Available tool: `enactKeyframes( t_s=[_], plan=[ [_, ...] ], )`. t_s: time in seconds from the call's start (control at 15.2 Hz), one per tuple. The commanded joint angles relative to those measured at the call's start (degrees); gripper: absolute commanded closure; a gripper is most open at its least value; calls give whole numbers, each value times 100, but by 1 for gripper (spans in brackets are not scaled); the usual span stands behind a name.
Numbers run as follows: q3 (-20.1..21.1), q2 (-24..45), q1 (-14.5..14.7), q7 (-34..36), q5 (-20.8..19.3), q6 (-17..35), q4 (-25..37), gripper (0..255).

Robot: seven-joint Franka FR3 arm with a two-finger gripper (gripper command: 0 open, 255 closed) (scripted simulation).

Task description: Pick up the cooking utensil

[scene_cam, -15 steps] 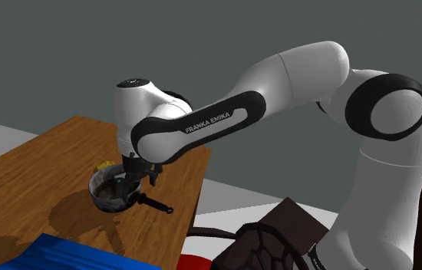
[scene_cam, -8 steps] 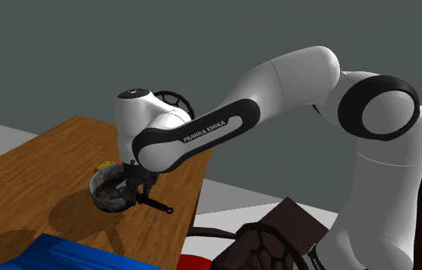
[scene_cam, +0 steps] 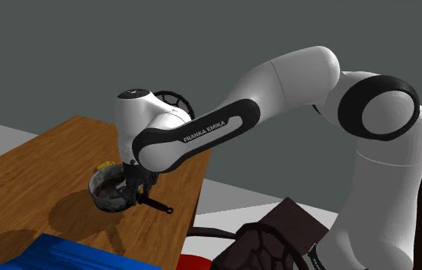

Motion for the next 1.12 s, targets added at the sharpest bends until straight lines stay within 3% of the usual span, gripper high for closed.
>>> enactKeyframes(
  t_s=[0.0,1.06],
  plan=[
    [11,-37,-5,-11,21,-59,23,255],
    [111,-483,-69,-147,261,-989,547,255]
  ],
)
